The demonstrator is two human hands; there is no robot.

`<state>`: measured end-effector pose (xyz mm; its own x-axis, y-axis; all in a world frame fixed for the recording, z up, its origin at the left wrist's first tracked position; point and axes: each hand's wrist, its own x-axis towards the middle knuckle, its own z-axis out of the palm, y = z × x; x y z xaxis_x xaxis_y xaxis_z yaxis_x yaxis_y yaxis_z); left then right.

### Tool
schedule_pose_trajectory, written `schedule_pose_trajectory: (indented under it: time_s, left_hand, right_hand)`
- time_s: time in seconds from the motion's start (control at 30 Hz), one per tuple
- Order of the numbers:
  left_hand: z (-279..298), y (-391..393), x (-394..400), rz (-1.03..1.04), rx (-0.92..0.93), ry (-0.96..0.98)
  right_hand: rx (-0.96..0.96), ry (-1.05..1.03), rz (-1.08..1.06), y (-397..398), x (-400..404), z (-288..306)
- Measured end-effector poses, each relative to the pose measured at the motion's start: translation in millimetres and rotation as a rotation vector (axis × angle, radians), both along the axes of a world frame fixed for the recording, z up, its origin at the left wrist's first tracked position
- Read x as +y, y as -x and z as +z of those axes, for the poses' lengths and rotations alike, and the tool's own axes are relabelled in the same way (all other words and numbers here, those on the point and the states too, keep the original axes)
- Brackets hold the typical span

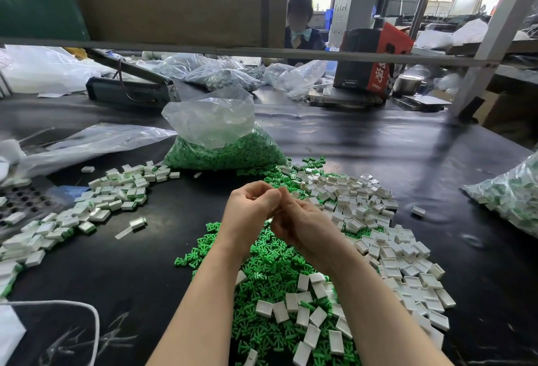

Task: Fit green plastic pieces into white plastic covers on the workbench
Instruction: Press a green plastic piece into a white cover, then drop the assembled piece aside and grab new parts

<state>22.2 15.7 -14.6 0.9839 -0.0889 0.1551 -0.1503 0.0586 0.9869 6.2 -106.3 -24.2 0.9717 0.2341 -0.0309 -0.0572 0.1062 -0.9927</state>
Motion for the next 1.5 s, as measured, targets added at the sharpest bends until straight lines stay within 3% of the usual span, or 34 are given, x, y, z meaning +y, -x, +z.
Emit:
schedule_pose_trajectory:
  time_s: [0.17, 0.37, 0.47, 0.6, 0.73, 0.87, 1.0, 1.17, 1.23, 1.37, 1.5]
  left_hand:
    - [-5.0, -12.4, 20.2, 0.200, 0.235, 0.102]
    - [-10.2, -26.2, 70.5, 0.400, 0.550, 0.804]
    - [-16.6, -28.8, 90.6, 0.478, 0.561, 1.048]
    - [-22.4, -31.0, 105.0, 0.581, 0.469, 1.206]
    - [-15.9, -28.4, 103.2, 0.572, 0.391, 1.236]
    - [-9.3, -24.7, 88.2, 0.419, 0.414, 1.046]
    - [-4.7, -20.7, 62.9, 0.246, 0.420, 0.595]
    - [-7.3, -13.9, 34.2, 0.122, 0.299, 0.126]
    - [-8.3, -10.9, 26.7, 0.072, 0.248, -0.004]
    - [-9.2, -7.6, 13.4, -0.110, 0.153, -0.157]
    - [-8.3, -4.8, 4.7, -0.187, 0.044, -0.156]
  right_hand:
    - [-0.062, 0.317, -0.234, -1.2, -10.6, 1.4]
    - [-0.175, 0.810, -0.576, -8.7, -52.8, -5.7]
    - [-0.148, 1.068, -0.629, -11.3, -64.0, -11.7]
    - [-0.143, 1.369, -0.656, -11.8, -67.8, -18.1]
    - [-0.098, 1.446, -0.533, -10.6, -66.1, -22.1]
    - [-0.146, 1.475, -0.540, -12.2, -64.4, -22.5]
    - [-0.146, 1.465, -0.559, -13.3, -64.0, -22.9]
    - [-0.262, 1.352, -0.640, -13.4, -61.7, -22.1]
    - [-0.312, 1.184, -0.651, -12.9, -60.1, -17.7]
    - [-0.265, 0.530, -0.482, -8.6, -45.5, -0.4]
    - [-0.125, 0.151, -0.368, -5.7, -21.3, 4.0]
